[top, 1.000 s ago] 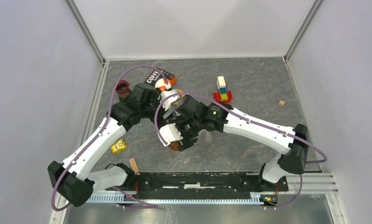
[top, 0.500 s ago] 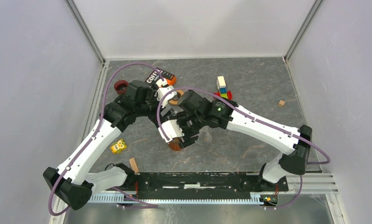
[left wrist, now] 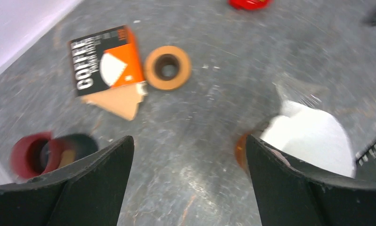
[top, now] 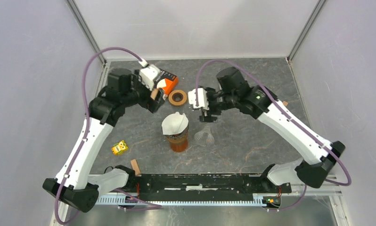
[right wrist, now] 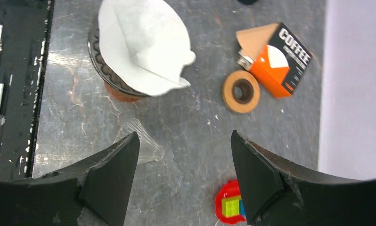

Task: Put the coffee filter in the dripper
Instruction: Place the coffee filter in the coffee dripper, then pick up the coffee server from the center of the board.

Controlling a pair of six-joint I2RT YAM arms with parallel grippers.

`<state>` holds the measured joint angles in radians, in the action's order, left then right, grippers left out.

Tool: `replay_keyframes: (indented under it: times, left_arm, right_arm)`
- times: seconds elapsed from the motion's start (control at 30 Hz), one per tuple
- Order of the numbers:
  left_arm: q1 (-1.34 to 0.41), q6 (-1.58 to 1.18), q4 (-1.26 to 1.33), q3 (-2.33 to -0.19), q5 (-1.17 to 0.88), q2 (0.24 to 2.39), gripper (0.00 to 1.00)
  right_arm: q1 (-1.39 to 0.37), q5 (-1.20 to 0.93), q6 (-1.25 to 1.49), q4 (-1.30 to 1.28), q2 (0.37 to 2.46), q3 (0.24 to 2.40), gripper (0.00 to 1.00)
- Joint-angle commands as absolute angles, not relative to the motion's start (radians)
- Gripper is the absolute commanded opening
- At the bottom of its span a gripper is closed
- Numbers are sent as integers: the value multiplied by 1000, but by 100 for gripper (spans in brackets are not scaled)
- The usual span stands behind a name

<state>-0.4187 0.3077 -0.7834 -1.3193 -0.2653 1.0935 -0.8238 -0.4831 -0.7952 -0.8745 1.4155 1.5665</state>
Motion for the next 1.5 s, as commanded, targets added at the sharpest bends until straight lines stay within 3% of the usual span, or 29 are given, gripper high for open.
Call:
replay_keyframes:
  times: [0.0,0.37,0.67,1.03,1.2,1.47]
  left_arm:
    - [-243,153,-777,-1396,-206,1156,91]
    - [113,197,-660,-1435,-73,1433,79]
    - [175,144,-429,-1404,37,1571,77]
    - [196,156,-407,-1472,50,1789,70]
    - [198,136,-411,-1482,5,1835,58]
    - [197,82,-453,-1487,-124,1827,25]
  right_arm:
    - [-753,-531,-707,-767,1318,1494,78]
    - [-678,-563,-688,-692,1237,1315,76]
    - [-660,-602,-705,-678,1221,1239,75]
    - [-646,-608,-709,-658,1178,1170,75]
    - [-634,-612,-704,-656,1154,1151,75]
    - [-620,-614,-703,-650,1135,1131,75]
